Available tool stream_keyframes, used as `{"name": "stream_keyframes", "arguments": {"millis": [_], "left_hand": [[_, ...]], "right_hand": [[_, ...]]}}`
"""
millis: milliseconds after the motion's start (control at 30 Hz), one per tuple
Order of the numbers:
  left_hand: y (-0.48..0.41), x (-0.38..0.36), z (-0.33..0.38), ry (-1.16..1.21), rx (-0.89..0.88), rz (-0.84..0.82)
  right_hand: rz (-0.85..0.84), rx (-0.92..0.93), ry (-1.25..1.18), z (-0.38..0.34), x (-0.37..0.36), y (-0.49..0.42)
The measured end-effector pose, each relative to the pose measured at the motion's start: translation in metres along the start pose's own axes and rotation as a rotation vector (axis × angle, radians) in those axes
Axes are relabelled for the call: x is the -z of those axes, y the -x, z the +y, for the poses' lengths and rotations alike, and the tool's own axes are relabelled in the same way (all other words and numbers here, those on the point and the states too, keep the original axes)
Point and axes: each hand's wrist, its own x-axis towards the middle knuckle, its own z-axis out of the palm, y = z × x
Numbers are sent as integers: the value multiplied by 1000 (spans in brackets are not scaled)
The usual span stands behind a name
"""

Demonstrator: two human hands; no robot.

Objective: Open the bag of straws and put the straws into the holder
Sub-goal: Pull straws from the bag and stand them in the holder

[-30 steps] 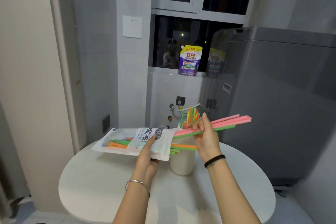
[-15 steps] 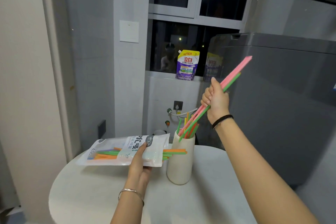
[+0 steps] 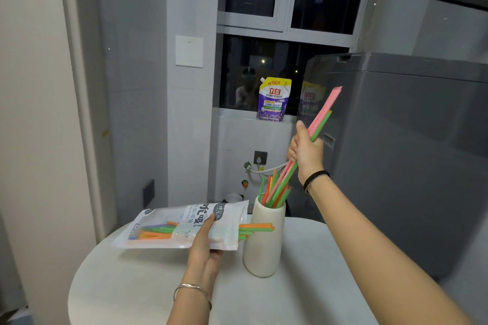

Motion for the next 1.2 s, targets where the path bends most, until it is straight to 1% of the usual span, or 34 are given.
{"name": "stream_keyframes", "arguments": {"millis": [100,200,433,533,667,900,1100,1200], "left_hand": [[1,1,0,0,12,-3],[0,1,1,7,6,-14],[2,0,5,5,7,5],[2,1,6,14,14,9],[2,1,6,23,26,9],[2,1,5,27,30,24],[2,1,5,41,30,21],[2,1,5,42,27,9]], "right_hand": [[-90,-24,71,17,-2,1],[-175,-32,193,29,-2,-1],[-291,-61,382,40,0,-2],[-298,-70,378,40,1,-2],[-325,-36,432,44,3,0],[-353,-88,343,46,6,1],[-308,-140,282,41,8,1],[-324,-135,341,40,10,1]]}}
